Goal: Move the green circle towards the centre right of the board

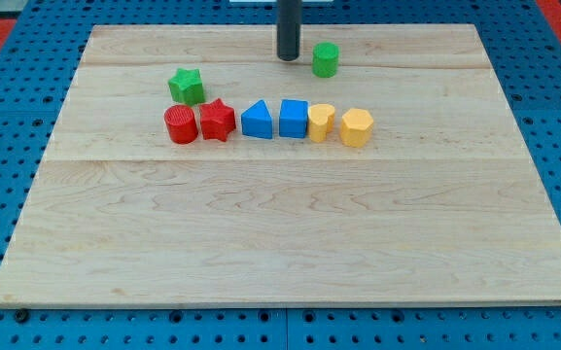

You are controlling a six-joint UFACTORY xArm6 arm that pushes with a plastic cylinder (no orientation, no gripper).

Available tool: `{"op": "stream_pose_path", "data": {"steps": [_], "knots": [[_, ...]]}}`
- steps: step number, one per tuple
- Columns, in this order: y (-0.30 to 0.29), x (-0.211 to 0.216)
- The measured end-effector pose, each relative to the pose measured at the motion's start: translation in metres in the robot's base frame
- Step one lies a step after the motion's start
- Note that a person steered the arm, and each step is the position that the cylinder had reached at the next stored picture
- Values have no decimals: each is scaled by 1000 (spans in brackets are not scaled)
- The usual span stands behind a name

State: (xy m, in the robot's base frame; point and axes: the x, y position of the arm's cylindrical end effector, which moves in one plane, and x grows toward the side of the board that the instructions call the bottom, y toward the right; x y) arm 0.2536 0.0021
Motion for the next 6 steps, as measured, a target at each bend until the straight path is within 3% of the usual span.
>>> {"op": "stream_pose_path", "data": {"steps": [2, 3, 4, 5, 6], "knots": [[156, 6], [189, 7], [216, 49], [224, 56], [269, 90]]}}
